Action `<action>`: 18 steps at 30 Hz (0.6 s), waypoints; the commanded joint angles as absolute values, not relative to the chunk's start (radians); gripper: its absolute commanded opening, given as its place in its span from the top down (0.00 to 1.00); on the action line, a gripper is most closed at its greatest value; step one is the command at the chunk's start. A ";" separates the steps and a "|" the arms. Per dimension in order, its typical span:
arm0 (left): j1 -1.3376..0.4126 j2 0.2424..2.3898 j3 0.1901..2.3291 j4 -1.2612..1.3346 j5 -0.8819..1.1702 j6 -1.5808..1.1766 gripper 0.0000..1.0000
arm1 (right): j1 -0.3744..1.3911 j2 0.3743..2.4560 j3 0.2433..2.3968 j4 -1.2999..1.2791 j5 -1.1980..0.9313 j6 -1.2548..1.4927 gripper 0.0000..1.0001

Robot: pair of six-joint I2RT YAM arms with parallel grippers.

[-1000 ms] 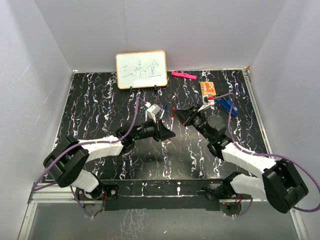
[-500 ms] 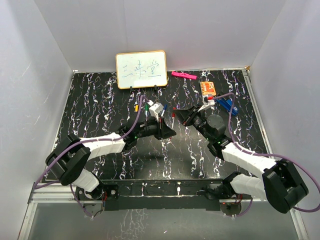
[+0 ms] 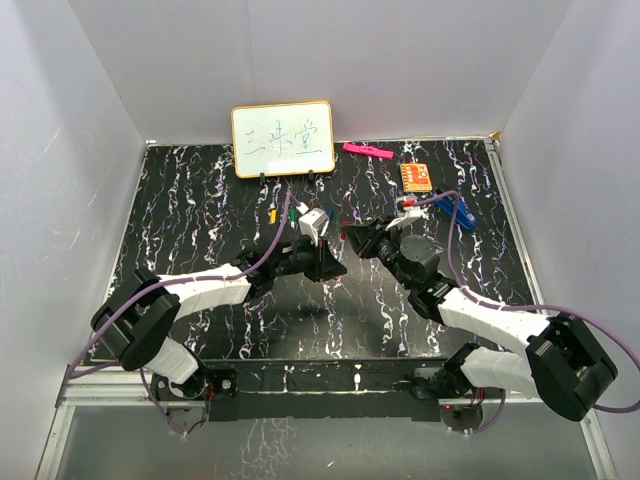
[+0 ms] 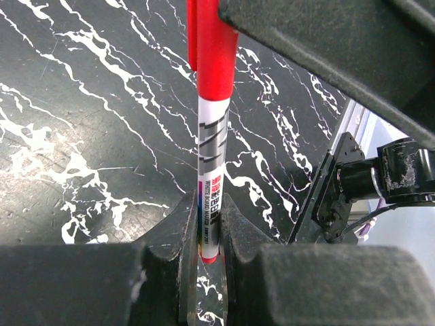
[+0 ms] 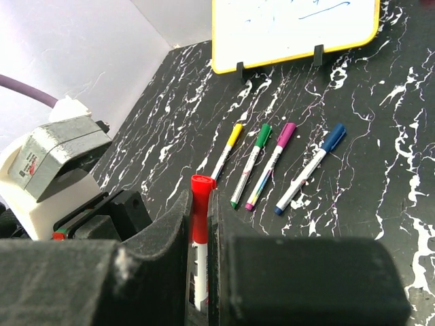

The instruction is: Insert the pens into the pen caps

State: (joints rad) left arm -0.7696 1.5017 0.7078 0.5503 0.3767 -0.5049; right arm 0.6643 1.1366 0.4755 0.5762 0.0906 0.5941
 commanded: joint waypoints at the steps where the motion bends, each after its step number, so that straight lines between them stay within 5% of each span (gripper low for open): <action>1: -0.688 1.431 0.829 0.778 0.195 -0.501 1.00 | 0.787 1.185 0.441 0.332 -0.026 0.577 1.00; 18: -0.635 1.401 0.822 0.764 0.201 -0.493 1.00 | 0.865 1.227 0.473 0.266 0.111 0.620 1.00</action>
